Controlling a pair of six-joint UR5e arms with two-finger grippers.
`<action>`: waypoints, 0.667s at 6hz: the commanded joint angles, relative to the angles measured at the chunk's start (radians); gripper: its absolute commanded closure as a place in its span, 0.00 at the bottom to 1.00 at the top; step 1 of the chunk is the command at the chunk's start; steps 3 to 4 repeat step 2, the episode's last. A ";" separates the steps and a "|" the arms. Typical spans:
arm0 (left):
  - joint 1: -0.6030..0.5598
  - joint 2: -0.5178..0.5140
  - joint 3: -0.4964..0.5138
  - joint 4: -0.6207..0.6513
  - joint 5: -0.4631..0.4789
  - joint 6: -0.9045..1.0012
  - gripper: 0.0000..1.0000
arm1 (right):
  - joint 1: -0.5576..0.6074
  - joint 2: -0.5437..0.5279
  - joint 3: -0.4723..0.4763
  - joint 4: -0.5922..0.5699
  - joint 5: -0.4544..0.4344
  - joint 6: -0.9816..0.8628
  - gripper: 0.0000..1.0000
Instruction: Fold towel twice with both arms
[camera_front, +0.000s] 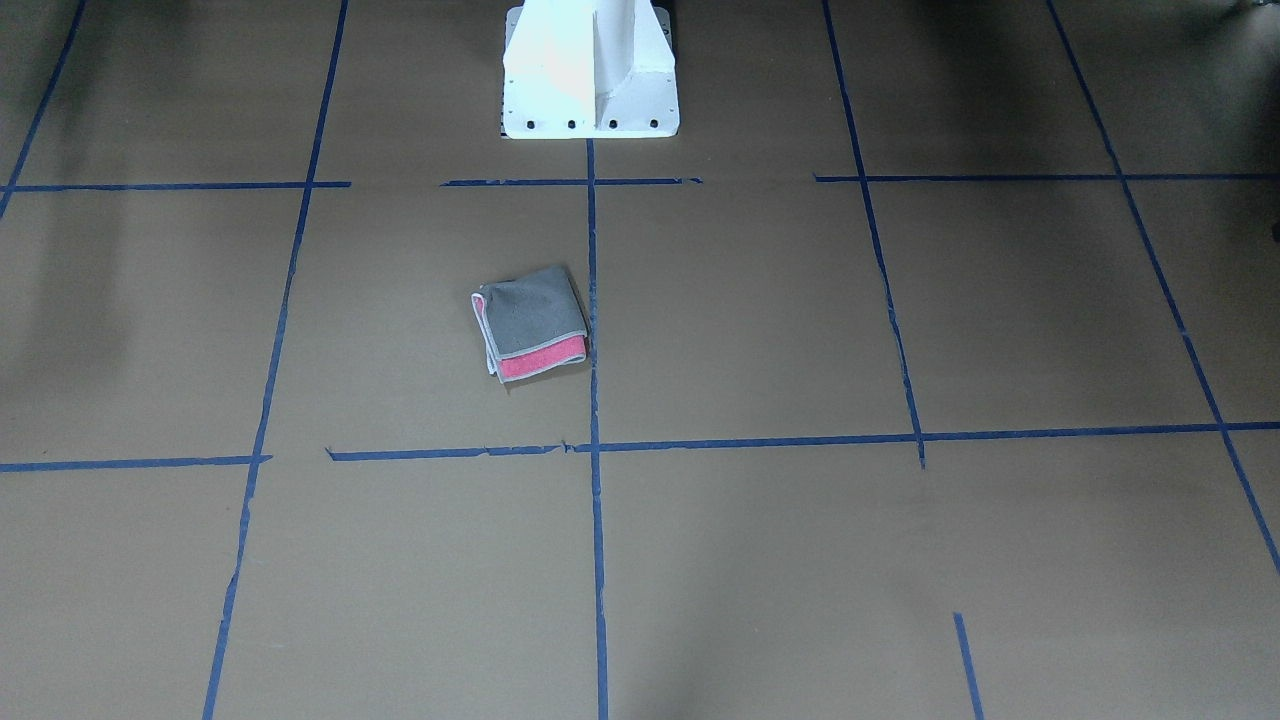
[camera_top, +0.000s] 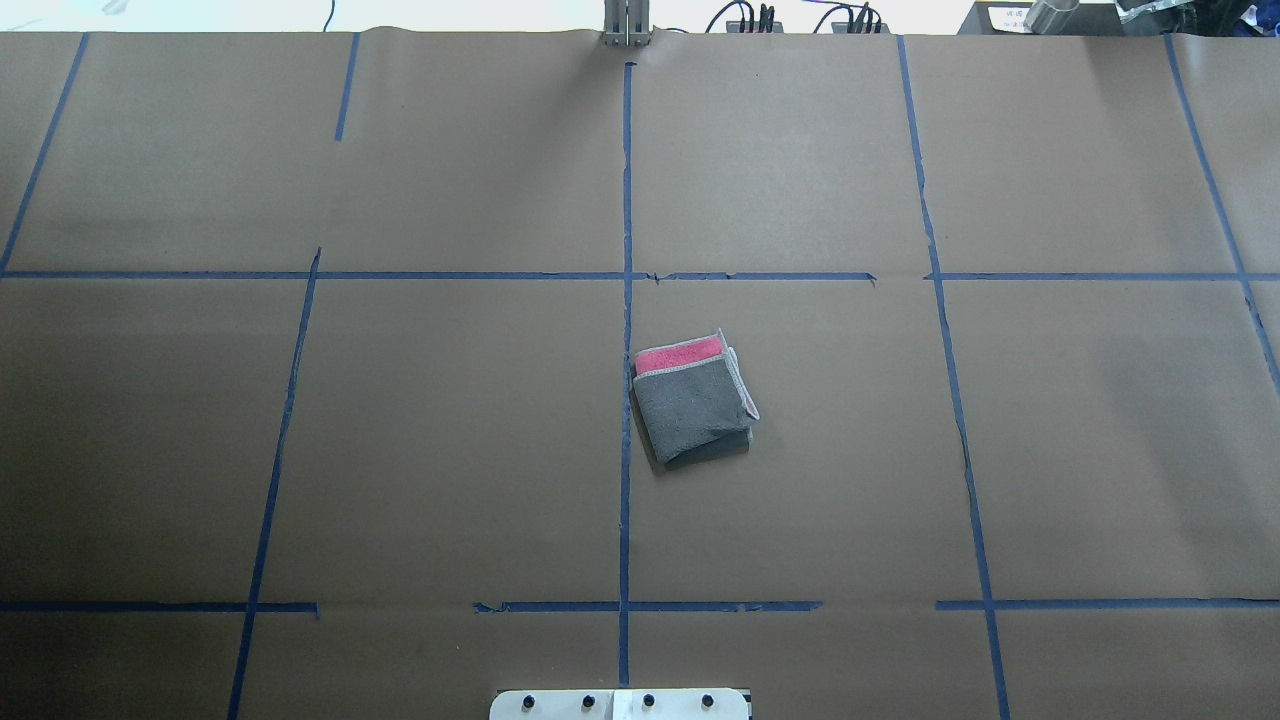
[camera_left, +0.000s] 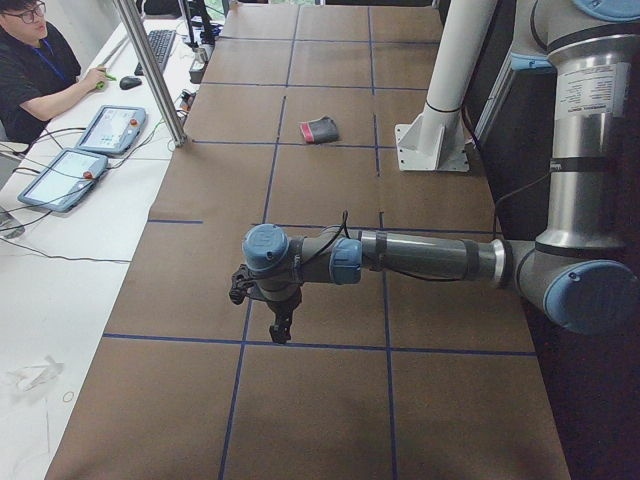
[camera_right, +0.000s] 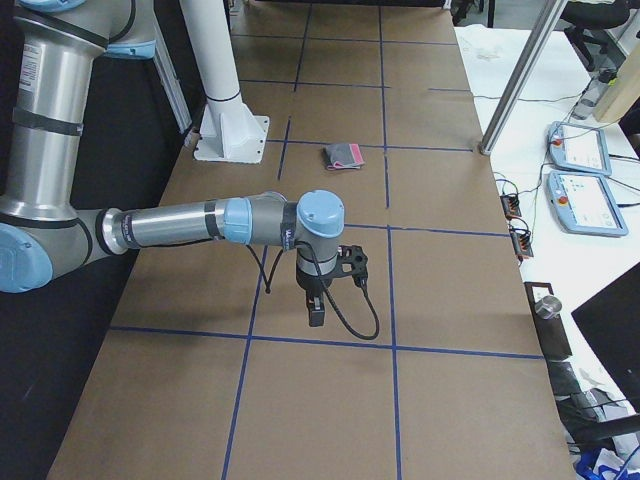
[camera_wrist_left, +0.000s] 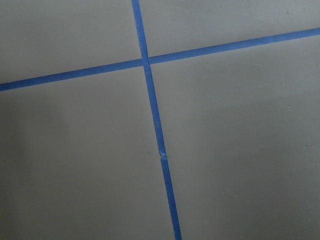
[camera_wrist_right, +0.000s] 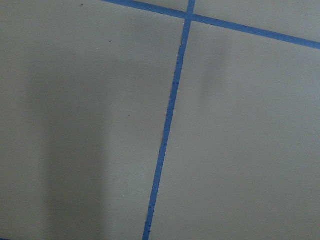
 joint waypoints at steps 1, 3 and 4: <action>0.000 0.001 -0.013 0.006 0.008 0.001 0.00 | 0.000 -0.002 -0.002 0.000 0.009 0.000 0.00; 0.000 0.001 -0.013 0.006 0.008 0.001 0.00 | 0.000 -0.003 -0.002 0.000 0.009 0.000 0.00; 0.000 0.001 -0.013 0.006 0.008 0.001 0.00 | 0.000 -0.003 -0.002 0.000 0.009 0.000 0.00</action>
